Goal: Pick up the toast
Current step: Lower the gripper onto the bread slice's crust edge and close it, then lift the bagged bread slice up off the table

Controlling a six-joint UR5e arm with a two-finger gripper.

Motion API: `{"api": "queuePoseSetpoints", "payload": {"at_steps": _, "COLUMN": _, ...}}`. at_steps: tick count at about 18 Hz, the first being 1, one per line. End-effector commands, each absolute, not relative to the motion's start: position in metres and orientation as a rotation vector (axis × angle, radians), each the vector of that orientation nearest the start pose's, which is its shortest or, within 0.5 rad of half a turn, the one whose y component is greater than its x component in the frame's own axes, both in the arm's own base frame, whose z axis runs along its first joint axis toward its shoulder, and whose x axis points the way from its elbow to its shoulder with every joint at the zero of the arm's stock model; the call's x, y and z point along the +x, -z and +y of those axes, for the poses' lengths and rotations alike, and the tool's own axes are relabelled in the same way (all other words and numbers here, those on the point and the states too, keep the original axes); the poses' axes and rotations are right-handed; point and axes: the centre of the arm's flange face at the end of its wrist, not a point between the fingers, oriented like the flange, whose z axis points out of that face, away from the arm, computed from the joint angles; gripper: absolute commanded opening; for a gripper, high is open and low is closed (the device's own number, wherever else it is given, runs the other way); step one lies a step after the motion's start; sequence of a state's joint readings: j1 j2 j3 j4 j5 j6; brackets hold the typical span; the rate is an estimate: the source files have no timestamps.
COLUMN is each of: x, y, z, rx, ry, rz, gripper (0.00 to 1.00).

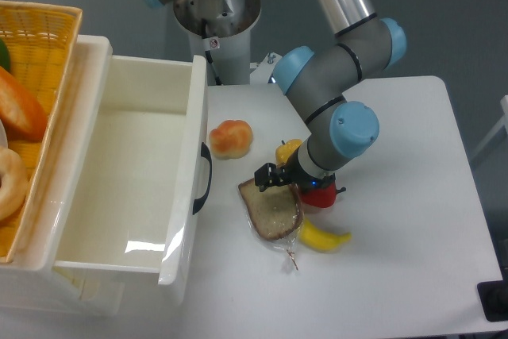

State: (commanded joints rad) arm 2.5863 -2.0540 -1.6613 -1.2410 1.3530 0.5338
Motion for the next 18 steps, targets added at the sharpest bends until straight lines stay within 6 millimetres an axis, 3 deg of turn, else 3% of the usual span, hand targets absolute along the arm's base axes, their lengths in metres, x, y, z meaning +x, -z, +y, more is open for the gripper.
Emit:
{"api": "queuePoseSetpoints", "payload": {"at_steps": 5, "x": -0.4281, "y": -0.2039, "z": 0.4487, "rx": -3.026, "ry": 0.516, "rz": -0.782, "gripper": 0.97}}
{"api": "queuePoseSetpoints", "payload": {"at_steps": 10, "x": -0.4278, "y": -0.2057, "z": 0.4485, "rx": -3.028, "ry": 0.514, "rz": -0.762, "gripper": 0.72}}
{"api": "queuePoseSetpoints", "payload": {"at_steps": 15, "x": -0.4276, "y": -0.2083, "z": 0.4482, "rx": -3.028, "ry": 0.508, "rz": -0.764, "gripper": 0.58}}
{"api": "queuePoseSetpoints", "payload": {"at_steps": 18, "x": -0.4266, "y": -0.2098, "z": 0.4483, "rx": -3.029, "ry": 0.505, "rz": -0.781, "gripper": 0.22}}
